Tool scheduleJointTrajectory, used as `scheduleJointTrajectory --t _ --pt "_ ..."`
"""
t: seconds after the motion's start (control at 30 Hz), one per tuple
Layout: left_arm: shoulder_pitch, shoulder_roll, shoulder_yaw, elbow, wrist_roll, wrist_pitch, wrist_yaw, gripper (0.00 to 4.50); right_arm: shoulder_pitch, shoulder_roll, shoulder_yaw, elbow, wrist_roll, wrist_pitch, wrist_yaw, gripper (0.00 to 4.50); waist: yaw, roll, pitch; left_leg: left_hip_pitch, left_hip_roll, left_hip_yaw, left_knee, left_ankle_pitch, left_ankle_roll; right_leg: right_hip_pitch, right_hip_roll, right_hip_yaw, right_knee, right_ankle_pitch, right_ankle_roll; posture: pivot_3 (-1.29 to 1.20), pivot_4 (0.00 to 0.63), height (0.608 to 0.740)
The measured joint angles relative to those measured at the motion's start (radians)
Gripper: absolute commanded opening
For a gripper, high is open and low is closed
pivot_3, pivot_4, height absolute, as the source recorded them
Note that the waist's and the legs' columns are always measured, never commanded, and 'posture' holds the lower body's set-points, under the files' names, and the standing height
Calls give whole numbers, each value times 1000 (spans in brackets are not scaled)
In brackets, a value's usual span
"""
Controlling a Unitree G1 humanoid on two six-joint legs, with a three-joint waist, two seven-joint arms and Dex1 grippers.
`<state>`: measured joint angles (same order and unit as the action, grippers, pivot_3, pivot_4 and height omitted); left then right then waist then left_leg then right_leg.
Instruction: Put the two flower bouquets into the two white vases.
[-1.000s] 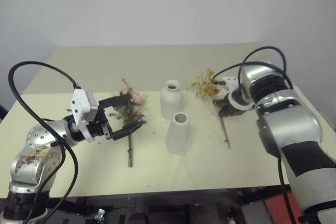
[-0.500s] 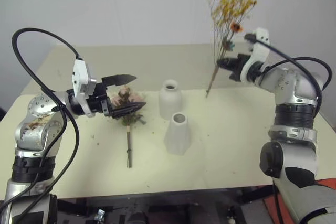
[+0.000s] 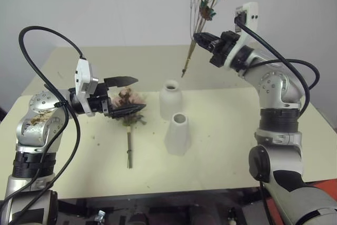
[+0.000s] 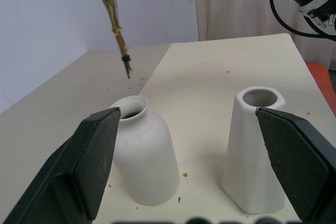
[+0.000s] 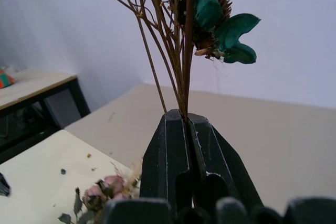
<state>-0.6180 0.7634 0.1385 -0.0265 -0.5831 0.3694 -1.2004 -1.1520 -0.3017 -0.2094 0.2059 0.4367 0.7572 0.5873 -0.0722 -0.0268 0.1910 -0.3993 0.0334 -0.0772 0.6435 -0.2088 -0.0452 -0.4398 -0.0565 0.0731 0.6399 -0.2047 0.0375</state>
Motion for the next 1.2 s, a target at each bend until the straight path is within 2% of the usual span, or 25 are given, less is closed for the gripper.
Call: scheduleJointTrajectory --t 0.27,0.57,1.2 --pt "0 12 -2 0 2 21 2 4500 -16 41 59 50 -4 -77 24 12 -1 0 0 0 0 0 0 0 0 0 0 0 0 0 0 0 150 740" --pt "-2 13 -2 0 8 24 6 4500 -14 35 159 104 -57 -119 58 12 0 0 0 0 0 0 0 0 0 0 0 0 0 0 0 0 150 740" --pt "-1 19 -2 -4 7 45 11 4500 75 28 208 107 -122 -194 84 12 0 0 0 0 0 0 0 0 0 0 0 0 0 0 0 0 150 740"
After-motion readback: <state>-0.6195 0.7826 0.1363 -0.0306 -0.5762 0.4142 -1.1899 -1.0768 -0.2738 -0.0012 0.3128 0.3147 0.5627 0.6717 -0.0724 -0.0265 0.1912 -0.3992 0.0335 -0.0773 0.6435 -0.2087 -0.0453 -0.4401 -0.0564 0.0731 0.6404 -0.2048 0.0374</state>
